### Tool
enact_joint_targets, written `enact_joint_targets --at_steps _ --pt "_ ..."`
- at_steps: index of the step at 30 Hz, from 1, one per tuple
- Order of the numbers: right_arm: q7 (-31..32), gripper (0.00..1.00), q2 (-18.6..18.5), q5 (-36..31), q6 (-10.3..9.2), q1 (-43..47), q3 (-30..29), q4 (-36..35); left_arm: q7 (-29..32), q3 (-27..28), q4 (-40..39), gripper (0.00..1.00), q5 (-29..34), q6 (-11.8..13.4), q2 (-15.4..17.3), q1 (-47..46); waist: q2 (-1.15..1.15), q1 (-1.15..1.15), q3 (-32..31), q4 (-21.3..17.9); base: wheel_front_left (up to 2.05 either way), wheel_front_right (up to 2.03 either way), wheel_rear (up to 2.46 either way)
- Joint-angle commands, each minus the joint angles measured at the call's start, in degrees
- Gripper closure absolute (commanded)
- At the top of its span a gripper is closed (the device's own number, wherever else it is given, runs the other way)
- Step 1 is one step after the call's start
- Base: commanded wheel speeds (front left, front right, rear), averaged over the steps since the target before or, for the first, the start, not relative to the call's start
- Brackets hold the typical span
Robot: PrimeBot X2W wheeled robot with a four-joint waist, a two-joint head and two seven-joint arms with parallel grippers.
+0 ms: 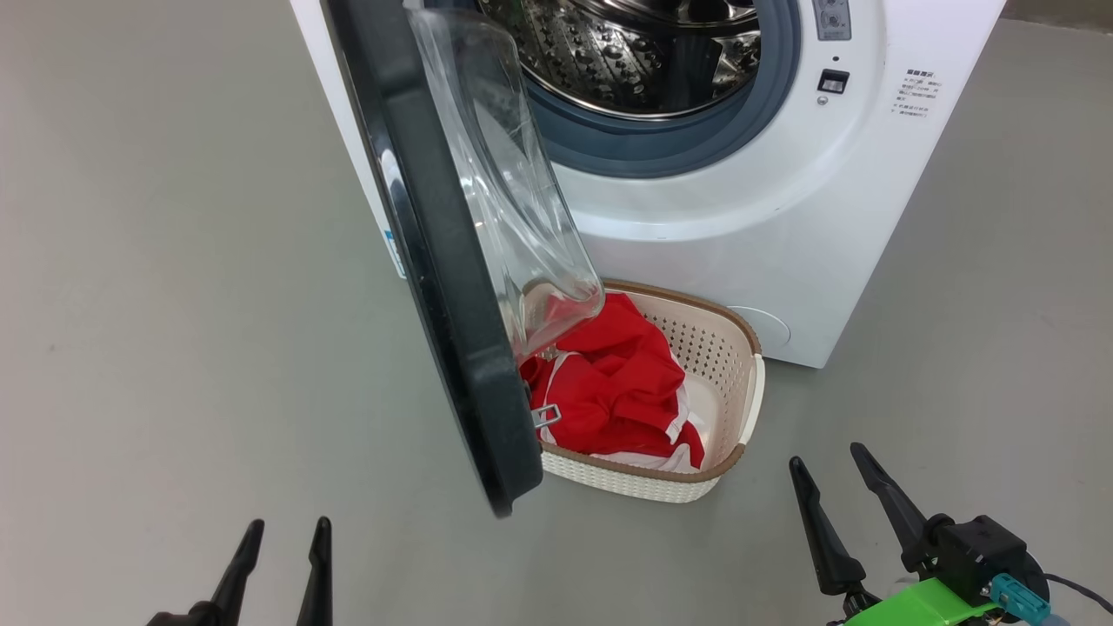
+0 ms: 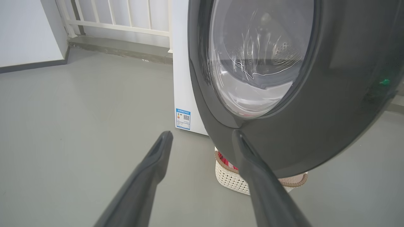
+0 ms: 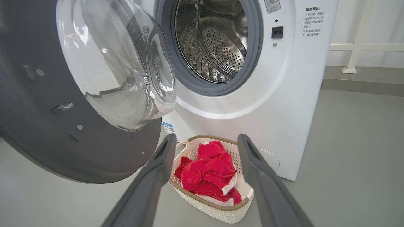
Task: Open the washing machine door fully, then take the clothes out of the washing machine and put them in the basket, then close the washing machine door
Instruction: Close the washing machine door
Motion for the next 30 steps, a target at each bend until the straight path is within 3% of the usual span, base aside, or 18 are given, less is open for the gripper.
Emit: enact_joint_targets --at_steps 1,6,7,8,9,10,11,12,18,23,27,30 --pt "-0.4 0.00 -0.1 0.1 0.42 -1.6 1.4 -1.3 -0.7 2.1 -1.7 0.00 0.7 -0.3 0.3 -1.3 0.00 0.00 0.0 0.0 0.00 0.00 0.00" --pt "-0.4 0.00 0.0 0.2 0.42 -1.7 1.3 -1.3 -0.7 2.3 -2.1 0.00 0.4 -0.3 0.2 -1.4 0.00 0.00 0.0 0.0 0.00 0.00 0.00" --pt "-0.4 0.00 0.0 0.1 0.42 -1.7 1.3 -1.3 -0.7 2.3 -2.3 0.06 0.3 -0.3 0.2 -1.5 0.00 0.00 0.0 -0.1 0.00 0.00 0.00" --pt "-0.4 0.00 0.0 0.1 0.42 -1.8 1.3 -1.3 -0.7 2.3 -2.5 0.24 -0.1 -0.3 0.2 -1.7 0.00 0.00 0.1 -0.1 0.00 0.00 0.00" --pt "-0.4 0.00 0.0 0.1 0.42 -1.8 1.2 -1.3 -0.7 2.3 -2.7 0.51 -0.7 -0.3 0.2 -1.8 0.00 0.00 0.1 -0.1 0.00 0.00 0.00" --pt "-0.4 0.00 0.0 0.1 0.42 -1.9 1.2 -1.3 -0.7 2.3 -2.9 0.60 -1.4 -0.3 0.2 -2.0 0.00 0.00 0.1 -0.1 0.00 0.00 0.00" --pt "-0.4 0.00 0.0 0.1 0.42 -1.9 1.2 -1.3 -0.7 2.1 -3.2 0.89 -2.5 -0.3 0.2 -2.2 0.00 0.00 0.1 -0.2 0.00 0.00 0.00" --pt "-0.4 0.00 0.1 0.1 0.42 -1.9 1.1 -1.3 -0.7 2.0 -3.6 1.00 -3.9 -0.3 0.2 -2.4 0.00 0.00 0.2 -0.2 0.00 0.00 0.00" --pt "-0.4 0.00 0.1 0.1 0.42 -2.1 1.0 -1.4 -0.7 2.9 -6.0 1.00 -13.9 -0.3 0.1 -4.5 0.00 0.00 0.5 -0.5 0.00 0.00 0.00" --pt "-0.4 0.00 0.2 0.1 0.42 -2.5 1.2 -1.4 -0.7 3.6 -6.8 1.00 -38.4 -0.3 0.6 -7.9 0.00 0.00 1.1 -1.2 0.00 0.00 0.00" --pt "-0.4 0.00 0.2 0.1 0.42 -3.0 1.3 -1.4 -0.2 1.4 -8.4 1.00 -60.5 -0.3 4.3 -10.2 0.00 0.00 1.7 -2.4 0.00 0.00 0.00" --pt "-0.4 0.00 0.2 0.1 0.42 -3.2 1.3 -1.5 5.6 1.1 -11.3 1.00 -74.3 -0.3 7.1 -11.2 0.00 0.00 2.1 -3.3 0.00 0.00 0.00"
